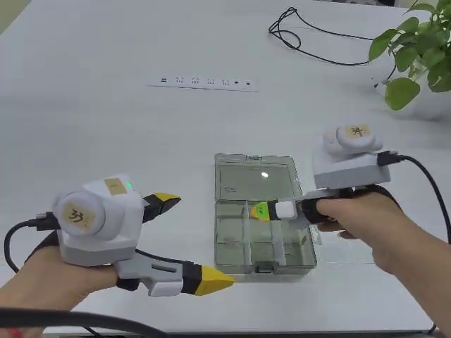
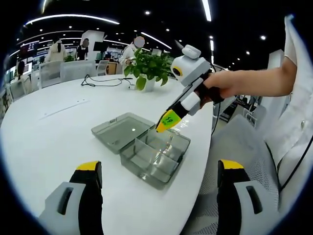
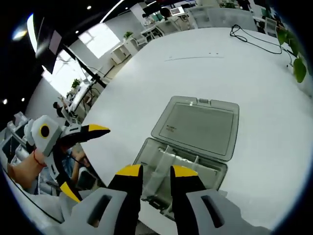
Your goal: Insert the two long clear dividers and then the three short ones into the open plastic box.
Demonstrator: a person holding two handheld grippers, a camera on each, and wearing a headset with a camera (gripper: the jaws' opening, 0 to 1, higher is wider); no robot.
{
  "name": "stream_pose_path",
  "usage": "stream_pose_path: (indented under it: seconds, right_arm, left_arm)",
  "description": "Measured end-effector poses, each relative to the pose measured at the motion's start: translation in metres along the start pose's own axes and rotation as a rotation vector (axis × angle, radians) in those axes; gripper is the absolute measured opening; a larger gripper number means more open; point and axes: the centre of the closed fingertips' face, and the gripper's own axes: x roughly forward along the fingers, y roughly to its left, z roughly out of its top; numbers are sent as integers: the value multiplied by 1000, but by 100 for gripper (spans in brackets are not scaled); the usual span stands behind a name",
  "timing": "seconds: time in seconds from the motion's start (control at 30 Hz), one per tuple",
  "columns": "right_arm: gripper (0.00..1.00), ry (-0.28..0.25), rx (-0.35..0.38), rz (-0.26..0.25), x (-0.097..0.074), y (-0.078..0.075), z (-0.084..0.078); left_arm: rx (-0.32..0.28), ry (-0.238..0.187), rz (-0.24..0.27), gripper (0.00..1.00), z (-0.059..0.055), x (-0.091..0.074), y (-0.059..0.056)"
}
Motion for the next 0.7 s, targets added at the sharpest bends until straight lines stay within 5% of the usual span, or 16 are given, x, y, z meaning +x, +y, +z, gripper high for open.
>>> stream_pose_path:
  seconds: [0.17,0.4,0.7]
  right_arm:
    - [28,-12,-61,41,-21,-2,3]
    - [36,4,-298,69,-45,-9,-5]
    - [46,132,-581,110,-64,-30,-36]
  left_arm:
    - [-7,-10,15,100,3,-2,-1]
    - [-11,-21,38,100,6,-6,-2]
    - [-18,-36,55,100,8,-9,-8]
